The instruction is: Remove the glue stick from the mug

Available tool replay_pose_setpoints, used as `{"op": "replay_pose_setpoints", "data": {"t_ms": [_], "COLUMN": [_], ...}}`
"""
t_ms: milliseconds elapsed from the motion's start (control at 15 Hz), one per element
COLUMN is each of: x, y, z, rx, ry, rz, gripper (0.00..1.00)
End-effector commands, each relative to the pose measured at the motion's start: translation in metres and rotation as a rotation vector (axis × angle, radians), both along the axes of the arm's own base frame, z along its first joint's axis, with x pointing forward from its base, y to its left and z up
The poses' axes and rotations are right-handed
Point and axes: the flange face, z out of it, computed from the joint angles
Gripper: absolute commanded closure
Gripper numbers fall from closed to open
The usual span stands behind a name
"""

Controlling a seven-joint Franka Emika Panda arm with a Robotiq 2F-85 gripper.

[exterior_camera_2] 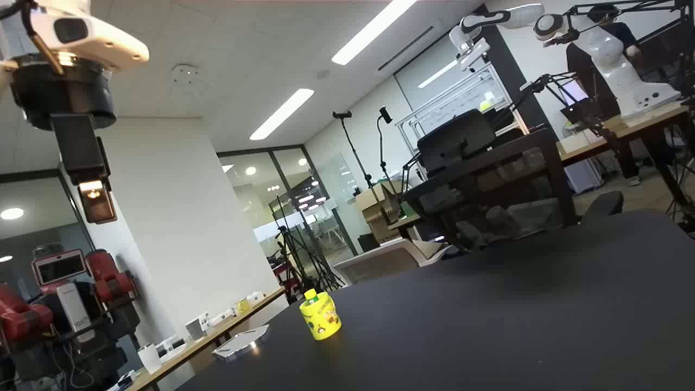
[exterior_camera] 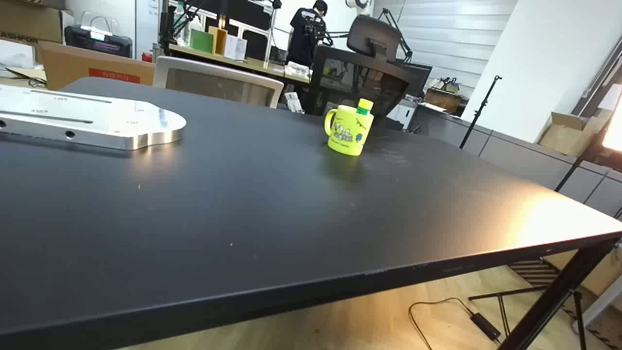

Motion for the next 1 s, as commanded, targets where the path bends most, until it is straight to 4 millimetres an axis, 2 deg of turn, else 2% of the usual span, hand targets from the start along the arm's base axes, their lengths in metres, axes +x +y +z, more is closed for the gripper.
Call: {"op": "replay_pose_setpoints", "data": {"t_ms": [0,533,667,933], "x": [0.000,0.000,0.009,0.050], "y": [0.000,0.000,-0.002,-0.001], "z": [0.000,0.001,-0.002,-0.020], "rx": [0.000,0.000,-0.011,-0.041], "ry": [0.000,0.000,0.002,0.001], "rz": [0.000,0.000,0.003,0.052], "gripper": [0.00,0.00,0.00,0.00]}}
